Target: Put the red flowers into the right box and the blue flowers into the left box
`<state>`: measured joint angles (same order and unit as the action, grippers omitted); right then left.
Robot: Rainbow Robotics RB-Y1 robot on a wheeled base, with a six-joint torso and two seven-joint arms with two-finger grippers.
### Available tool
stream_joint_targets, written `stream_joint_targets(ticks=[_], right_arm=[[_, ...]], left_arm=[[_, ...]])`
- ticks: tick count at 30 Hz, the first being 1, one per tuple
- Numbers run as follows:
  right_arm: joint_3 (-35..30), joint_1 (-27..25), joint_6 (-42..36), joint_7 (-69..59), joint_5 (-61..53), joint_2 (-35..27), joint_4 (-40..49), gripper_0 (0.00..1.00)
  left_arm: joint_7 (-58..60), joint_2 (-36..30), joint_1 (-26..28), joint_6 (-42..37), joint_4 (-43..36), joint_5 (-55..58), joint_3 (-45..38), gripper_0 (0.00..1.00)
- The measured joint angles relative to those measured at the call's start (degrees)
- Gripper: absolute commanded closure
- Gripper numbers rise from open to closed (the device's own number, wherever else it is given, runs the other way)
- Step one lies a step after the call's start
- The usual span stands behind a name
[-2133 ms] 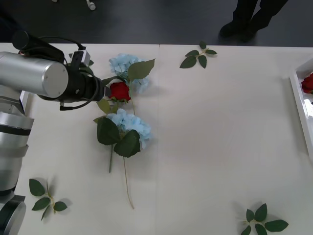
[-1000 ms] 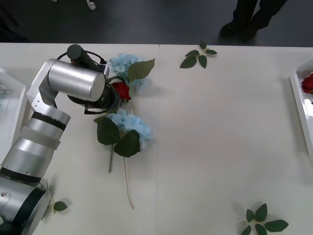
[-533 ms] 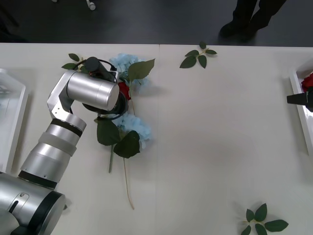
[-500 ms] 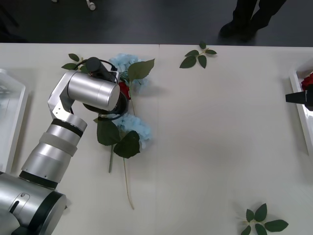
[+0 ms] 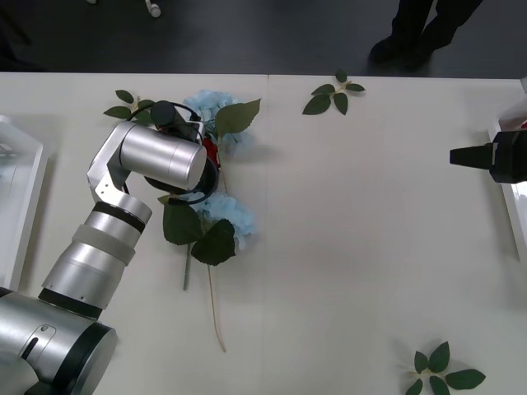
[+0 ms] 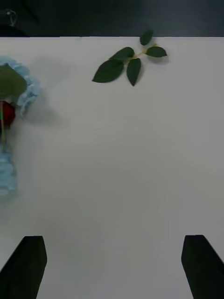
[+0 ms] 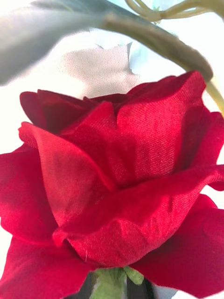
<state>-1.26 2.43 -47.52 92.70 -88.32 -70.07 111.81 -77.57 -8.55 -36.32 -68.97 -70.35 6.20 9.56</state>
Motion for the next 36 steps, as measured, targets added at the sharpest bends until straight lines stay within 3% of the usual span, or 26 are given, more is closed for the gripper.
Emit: stream_joint_targets(ticks=[12,16,21,24,31,36], right_arm=[[16.81,-0.01,21.54,1.44,-0.06,0.00,5.19,0.15],[18.11,-0.01,21.88,2.74,-0.06,0.02,5.34,0.15],[17.91,-0.02,21.88,16.32,-2.95,1.04,6.91,0.15],[17.91,-0.02,21.87,17.65,-6.68,2.06,7.08,0.15],[17.91,-0.02,21.87,23.43,-12.16,2.26,7.05,0.15],[17.90,-0.02,21.87,25.86,-14.84,2.26,7.03,0.15]], left_arm=[[0.00,-0.06,0.00,0.00,-0.63,2.75,0.55,1.00],[0.00,-1.49,0.50,-0.01,-5.81,7.59,-1.58,1.00],[0.00,-5.57,4.94,-0.03,-19.73,13.58,-3.63,1.00],[0.00,-6.90,7.78,-0.03,-26.13,16.47,-6.16,1.00],[-0.01,-6.99,12.73,-0.03,-35.77,24.66,-13.80,1.00],[-4.91,-6.99,15.86,-0.03,-40.38,37.89,-19.26,1.00]])
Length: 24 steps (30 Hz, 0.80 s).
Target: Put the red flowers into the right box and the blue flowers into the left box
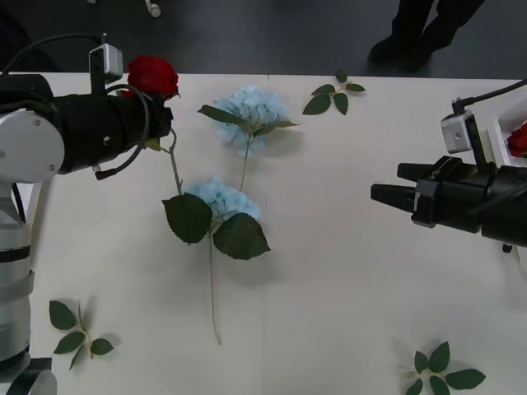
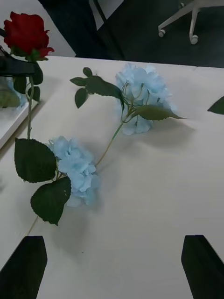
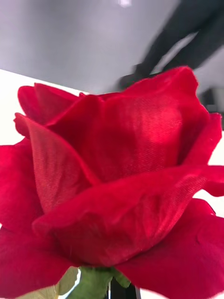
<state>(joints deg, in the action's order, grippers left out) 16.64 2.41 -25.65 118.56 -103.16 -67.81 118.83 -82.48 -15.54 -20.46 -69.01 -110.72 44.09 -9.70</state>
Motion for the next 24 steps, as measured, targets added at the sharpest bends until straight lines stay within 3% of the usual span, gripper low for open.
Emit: stream_joint_targets(ticks=[10,17,24], right_arm=[[0.00,0.00,0.00,0.01,-0.04,0.00,-0.08,0.15],[0.13,-0.01,-0.02,0.02,-0.04,0.07,-0.10,0.15],[-0.42,0.00,-2.56,0.04,-2.56,1.35,0.81,0.15]], left_arm=[[-19.66,0.01,4.26,0.00,-0.80,31.08,-8.87,1.00],[-37.78,0.01,6.89,0.00,-1.03,46.11,-8.46,1.00],[-51.66,0.01,8.38,-1.96,-1.05,53.59,-4.28,0.99]])
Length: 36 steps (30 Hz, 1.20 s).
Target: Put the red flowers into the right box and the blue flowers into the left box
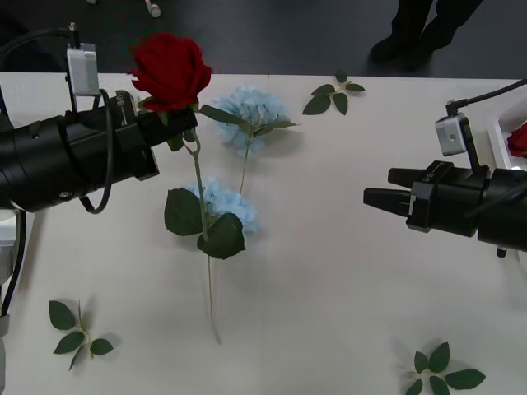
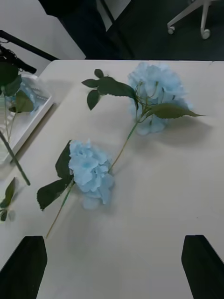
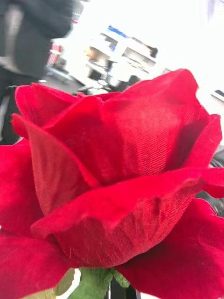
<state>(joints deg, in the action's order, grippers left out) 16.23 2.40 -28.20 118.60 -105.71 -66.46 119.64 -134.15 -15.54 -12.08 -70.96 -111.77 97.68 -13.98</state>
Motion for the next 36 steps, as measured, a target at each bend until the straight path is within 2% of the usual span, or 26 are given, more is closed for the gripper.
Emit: stream_joint_targets(ticks=[8,14,20,24,27,36], right_arm=[[-5.20,0.00,-3.81,0.43,-2.87,-0.30,4.40,0.15],[-4.53,0.00,-3.76,1.02,-4.74,-3.64,8.37,0.15],[-2.42,0.00,-3.76,4.59,-4.70,-4.57,11.09,0.15],[1.62,0.03,-2.75,8.75,-4.65,-4.49,11.23,0.15],[7.24,1.01,-0.21,15.60,-4.65,-4.28,10.48,0.15],[24.27,11.39,7.09,24.62,-4.65,0.60,4.51,0.15]], left_arm=[[-9.06,3.37,0.00,-8.74,-0.03,3.06,-0.47,1.00],[-11.29,9.50,0.00,-13.77,-0.09,3.61,-3.02,0.99],[-11.34,11.38,-0.34,-15.06,-0.28,4.07,-2.92,0.99],[-11.34,11.42,-1.37,-15.06,-0.28,4.01,-1.55,0.99],[-11.34,11.42,-2.27,-15.06,-0.28,3.59,0.11,0.99],[-11.34,11.51,-2.83,-15.06,-0.32,3.56,1.88,1.00]])
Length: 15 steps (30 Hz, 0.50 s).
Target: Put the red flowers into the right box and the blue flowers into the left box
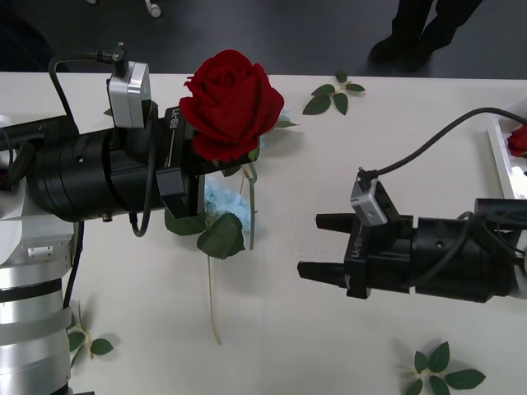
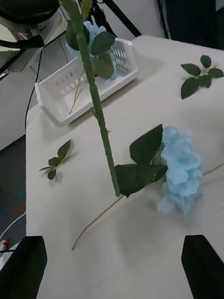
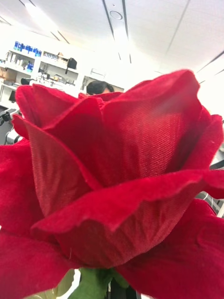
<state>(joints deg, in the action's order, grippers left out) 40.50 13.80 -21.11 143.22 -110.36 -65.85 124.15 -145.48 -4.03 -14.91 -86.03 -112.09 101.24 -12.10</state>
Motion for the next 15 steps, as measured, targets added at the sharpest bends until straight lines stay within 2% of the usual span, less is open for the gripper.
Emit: stream_joint_targets(ticks=[7,15], right_arm=[[8.20,5.34,7.25,6.61,0.00,4.31,-2.55,0.15],[12.47,8.69,12.15,10.87,-0.01,8.48,-3.95,0.15]], left_arm=[[0.00,0.02,0.00,0.00,-0.02,0.00,-0.01,1.00],[0.00,0.02,0.00,0.00,-0.02,0.00,-0.01,1.00]])
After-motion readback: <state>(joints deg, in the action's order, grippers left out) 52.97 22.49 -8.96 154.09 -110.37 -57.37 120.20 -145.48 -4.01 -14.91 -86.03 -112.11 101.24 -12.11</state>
